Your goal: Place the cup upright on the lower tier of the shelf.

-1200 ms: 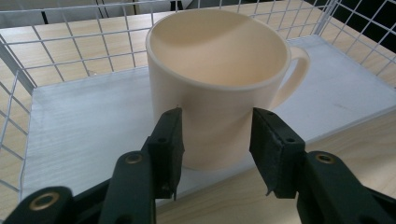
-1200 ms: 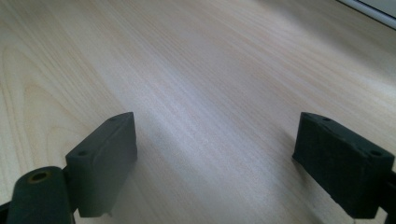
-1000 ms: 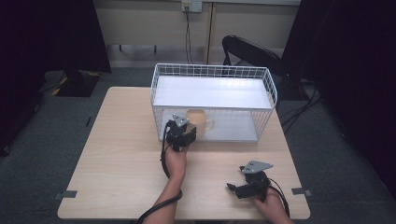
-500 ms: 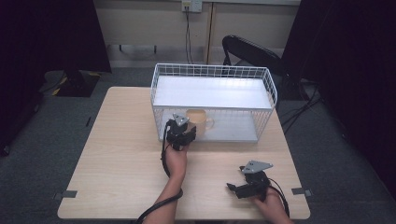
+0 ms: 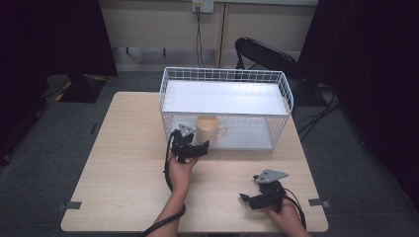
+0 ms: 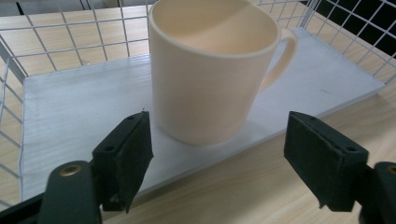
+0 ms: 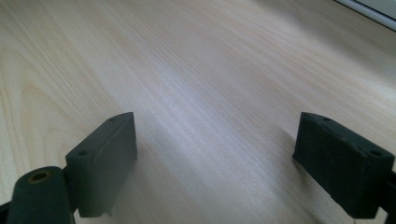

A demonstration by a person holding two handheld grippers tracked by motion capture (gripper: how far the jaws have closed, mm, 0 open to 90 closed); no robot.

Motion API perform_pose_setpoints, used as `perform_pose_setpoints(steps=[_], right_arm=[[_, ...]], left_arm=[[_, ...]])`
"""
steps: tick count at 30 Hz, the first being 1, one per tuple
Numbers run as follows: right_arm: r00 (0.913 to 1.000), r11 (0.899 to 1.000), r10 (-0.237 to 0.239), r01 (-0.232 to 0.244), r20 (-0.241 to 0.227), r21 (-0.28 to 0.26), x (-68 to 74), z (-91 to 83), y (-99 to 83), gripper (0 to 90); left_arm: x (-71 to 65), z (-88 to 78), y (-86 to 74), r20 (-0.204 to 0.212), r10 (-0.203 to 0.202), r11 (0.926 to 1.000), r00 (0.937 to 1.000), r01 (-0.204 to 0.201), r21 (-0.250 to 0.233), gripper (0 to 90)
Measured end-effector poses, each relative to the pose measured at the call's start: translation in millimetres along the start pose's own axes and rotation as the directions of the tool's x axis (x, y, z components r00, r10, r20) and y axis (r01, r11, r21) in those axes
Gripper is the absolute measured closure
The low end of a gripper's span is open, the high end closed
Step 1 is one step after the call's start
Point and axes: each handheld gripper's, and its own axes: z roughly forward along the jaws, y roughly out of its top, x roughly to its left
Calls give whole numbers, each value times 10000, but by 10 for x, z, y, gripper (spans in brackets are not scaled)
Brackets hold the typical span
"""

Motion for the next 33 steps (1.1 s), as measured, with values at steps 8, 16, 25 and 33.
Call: perform_pose_setpoints(steps=[8,16,25,33], right_arm=[[10000,10000,-9,9,0,-4,-1,1,0,125],[10000,10000,-6,6,-6,3,-5,5,5,125],[10000,10000,-11,11,-2,2,-4,5,4,125],[10000,10000,-9,9,-1,2,-4,5,4,125]], left_arm=[[22,-76,-87,229,113,9997,9997,-118,218,218],[55,-139,-124,1008,388,9979,9941,-438,484,159],[107,-263,-133,1160,686,9957,9909,-754,546,152],[224,-395,-149,1195,731,9956,9901,-795,496,151]])
